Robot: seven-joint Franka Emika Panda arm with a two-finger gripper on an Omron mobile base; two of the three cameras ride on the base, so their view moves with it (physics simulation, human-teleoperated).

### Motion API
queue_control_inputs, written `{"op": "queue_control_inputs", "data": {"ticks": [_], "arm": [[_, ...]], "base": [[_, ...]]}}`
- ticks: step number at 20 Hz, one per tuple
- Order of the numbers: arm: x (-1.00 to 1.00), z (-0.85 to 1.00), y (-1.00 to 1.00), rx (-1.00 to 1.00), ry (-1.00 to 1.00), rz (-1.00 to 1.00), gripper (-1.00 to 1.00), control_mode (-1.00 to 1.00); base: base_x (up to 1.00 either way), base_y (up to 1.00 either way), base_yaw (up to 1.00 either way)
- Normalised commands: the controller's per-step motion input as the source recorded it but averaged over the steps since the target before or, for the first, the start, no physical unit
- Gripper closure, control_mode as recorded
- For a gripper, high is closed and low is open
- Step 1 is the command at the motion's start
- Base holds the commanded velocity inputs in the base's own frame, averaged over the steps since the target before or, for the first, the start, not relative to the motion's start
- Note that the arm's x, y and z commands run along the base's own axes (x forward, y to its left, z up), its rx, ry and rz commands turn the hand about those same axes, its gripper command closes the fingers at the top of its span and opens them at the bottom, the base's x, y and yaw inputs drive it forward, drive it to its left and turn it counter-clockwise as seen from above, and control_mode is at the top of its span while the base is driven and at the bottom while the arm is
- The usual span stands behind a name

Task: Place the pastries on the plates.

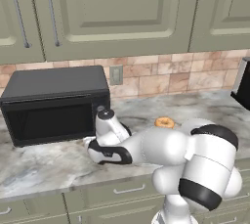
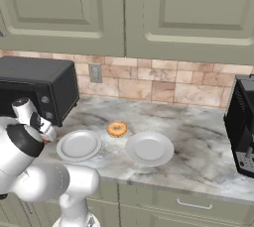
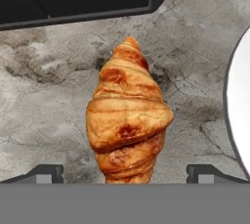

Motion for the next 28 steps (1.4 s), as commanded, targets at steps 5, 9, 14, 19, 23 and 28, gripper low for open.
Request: {"op": "queue_control_inputs", "data": {"ticks": [5, 9, 14, 19, 23, 28], "arm": [[0.0, -0.15, 0.0, 0.0, 0.0, 0.0, -1.0, -1.0], [0.0, -0.12, 0.0, 0.0, 0.0, 0.0, -1.0, -1.0], [0.09, 0.0, 0.0, 0.0, 0.0, 0.0, -1.0, -1.0], [0.08, 0.0, 0.0, 0.0, 0.0, 0.0, -1.0, -1.0], [0.0, 0.0, 0.0, 0.0, 0.0, 0.0, -1.0, -1.0], [0.0, 0.0, 0.0, 0.0, 0.0, 0.0, 1.0, -1.0]], "base": [[0.0, 0.0, 0.0], [0.0, 0.0, 0.0], [0.0, 0.0, 0.0], [0.0, 0.0, 0.0], [0.0, 0.0, 0.0], [0.0, 0.0, 0.0]]}}
